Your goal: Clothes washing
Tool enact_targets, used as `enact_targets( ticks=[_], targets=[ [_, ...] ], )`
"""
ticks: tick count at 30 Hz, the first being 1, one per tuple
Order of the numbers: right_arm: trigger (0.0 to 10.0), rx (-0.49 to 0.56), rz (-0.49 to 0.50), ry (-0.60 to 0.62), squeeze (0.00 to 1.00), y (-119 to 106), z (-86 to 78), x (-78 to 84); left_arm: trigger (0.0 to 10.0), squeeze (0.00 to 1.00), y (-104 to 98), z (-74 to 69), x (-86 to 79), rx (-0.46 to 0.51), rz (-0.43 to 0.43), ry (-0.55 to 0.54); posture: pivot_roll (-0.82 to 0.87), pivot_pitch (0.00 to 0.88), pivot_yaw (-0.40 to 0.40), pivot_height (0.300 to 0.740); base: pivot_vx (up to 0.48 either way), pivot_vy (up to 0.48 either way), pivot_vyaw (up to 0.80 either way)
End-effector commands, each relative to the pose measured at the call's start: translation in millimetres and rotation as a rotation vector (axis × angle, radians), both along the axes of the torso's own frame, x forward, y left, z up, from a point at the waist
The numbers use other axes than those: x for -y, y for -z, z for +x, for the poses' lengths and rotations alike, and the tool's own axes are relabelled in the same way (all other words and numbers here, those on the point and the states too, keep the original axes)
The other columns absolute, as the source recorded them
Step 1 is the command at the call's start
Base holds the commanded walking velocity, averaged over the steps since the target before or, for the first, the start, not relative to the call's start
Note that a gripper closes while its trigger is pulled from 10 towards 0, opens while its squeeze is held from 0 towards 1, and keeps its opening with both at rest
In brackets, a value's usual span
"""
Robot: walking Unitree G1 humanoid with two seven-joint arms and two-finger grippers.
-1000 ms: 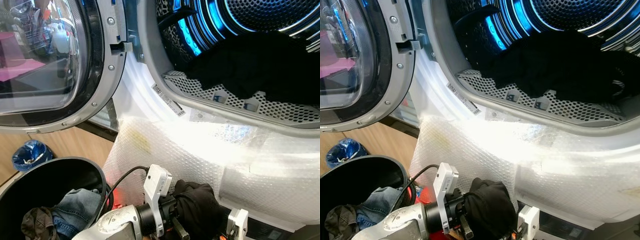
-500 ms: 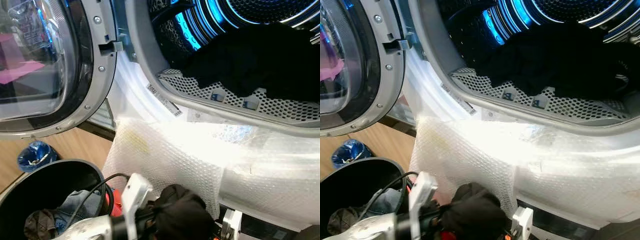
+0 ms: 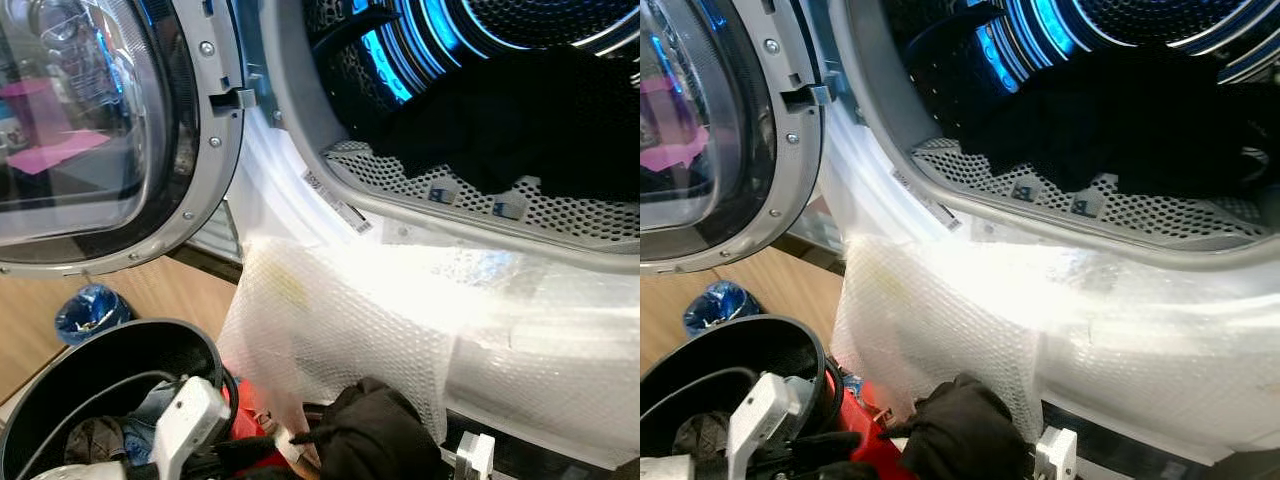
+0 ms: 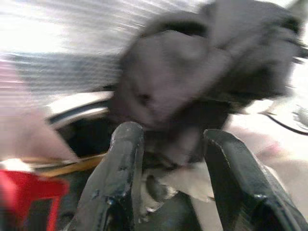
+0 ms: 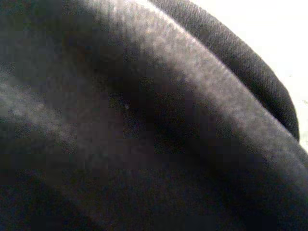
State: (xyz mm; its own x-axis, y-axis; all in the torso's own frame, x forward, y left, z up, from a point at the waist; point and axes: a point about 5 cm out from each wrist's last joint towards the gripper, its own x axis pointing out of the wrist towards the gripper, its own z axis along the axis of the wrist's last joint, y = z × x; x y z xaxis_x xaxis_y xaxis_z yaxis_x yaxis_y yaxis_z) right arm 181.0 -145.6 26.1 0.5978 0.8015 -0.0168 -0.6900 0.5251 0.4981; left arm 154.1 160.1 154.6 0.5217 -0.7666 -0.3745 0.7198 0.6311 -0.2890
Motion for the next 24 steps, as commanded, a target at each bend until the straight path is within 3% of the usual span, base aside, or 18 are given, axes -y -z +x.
enact_targets(
  ticks=[1, 3, 5, 6, 7, 8, 11, 13, 15, 18, 20, 22, 24],
  targets=[
    [0.0, 0.005, 0.003, -0.01, 0.0, 0, -1.4, 0.4, 10.0, 1.0, -6, 7.4, -12.9, 0.092, 0.058, -0.141, 0.11, 0.068, 0.077, 0.74, 0.0, 0.0, 0.0],
    [0.0, 0.007, -0.007, -0.061, 0.0, -2, -4.6, 0.1, 10.0, 1.0, -6, 17.4, -27.7, 0.181, 0.089, -0.348, 0.11, 0.068, 0.075, 0.74, 0.0, 0.0, 0.0],
    [0.0, 0.009, -0.023, -0.127, 0.0, -4, -9.8, -3.4, 10.0, 0.99, 0, 21.6, -35.7, 0.213, 0.118, -0.455, 0.11, 0.067, 0.075, 0.74, 0.0, 0.0, 0.0],
    [0.0, 0.009, -0.029, -0.154, 0.0, -5, -12.2, -5.5, 10.0, 0.77, 3, 22.7, -38.6, 0.218, 0.125, -0.492, 0.11, 0.065, 0.078, 0.74, 0.0, 0.0, 0.0],
    [0.0, 0.009, -0.029, -0.154, 0.0, -5, -12.2, -5.5, 10.0, 0.77, 3, 22.7, -38.6, 0.218, 0.125, -0.492, 0.11, 0.065, 0.078, 0.74, 0.0, 0.0, 0.0],
    [0.0, 0.029, -0.017, -0.297, 0.0, -13, -27.4, -13.9, 10.0, 0.06, 19, 24.2, -52.0, 0.216, 0.17, -0.633, 0.11, 0.063, 0.075, 0.74, 0.0, 0.0, 0.0],
    [0.0, 0.048, -0.004, -0.423, 0.0, -25, -42.3, -17.3, 10.0, 0.0, 37, 22.1, -69.8, 0.23, 0.279, -0.783, 0.09, 0.062, 0.07, 0.74, 0.0, 0.0, 0.0],
    [0.0, 0.089, 0.006, -0.463, 0.0, -40, -45.7, -15.4, 10.0, 0.0, 44, 20.3, -88.3, 0.299, 0.367, -0.935, 0.07, 0.063, 0.059, 0.74, 0.0, 0.0, 0.0],
    [0.0, 0.128, 0.025, -0.475, 0.0, -54, -44.2, -16.1, 10.0, 0.0, 42, 20.6, -98.2, 0.364, 0.41, -1.021, 0.07, 0.064, 0.057, 0.74, 0.0, 0.0, 0.0],
    [0.0, 0.167, 0.083, -0.521, 0.0, -85, -39.9, -28.3, 10.0, 0.0, 35, 23.3, -101.9, 0.49, 0.442, -1.111, 0.07, 0.063, 0.047, 0.74, 0.0, 0.0, 0.0],
    [0.0, 0.19, 0.111, -0.527, 0.0, -95, -37.4, -32.8, 10.0, 0.0, 35, 24.0, -102.0, 0.502, 0.446, -1.132, 0.07, 0.062, 0.046, 0.74, 0.0, 0.0, 0.0],
    [0.0, 0.278, 0.18, -0.568, 0.0, -118, -37.7, -41.5, 10.0, 0.0, 40, 26.0, -98.9, 0.519, 0.449, -1.13, 0.07, 0.063, 0.043, 0.74, 0.0, 0.0, 0.0],
    [0.0, 0.296, 0.201, -0.579, 0.0, -125, -38.1, -42.9, 10.0, 0.0, 42, 26.7, -97.6, 0.516, 0.438, -1.132, 0.06, 0.062, 0.041, 0.74, 0.0, 0.0, 0.0]
  ],
)
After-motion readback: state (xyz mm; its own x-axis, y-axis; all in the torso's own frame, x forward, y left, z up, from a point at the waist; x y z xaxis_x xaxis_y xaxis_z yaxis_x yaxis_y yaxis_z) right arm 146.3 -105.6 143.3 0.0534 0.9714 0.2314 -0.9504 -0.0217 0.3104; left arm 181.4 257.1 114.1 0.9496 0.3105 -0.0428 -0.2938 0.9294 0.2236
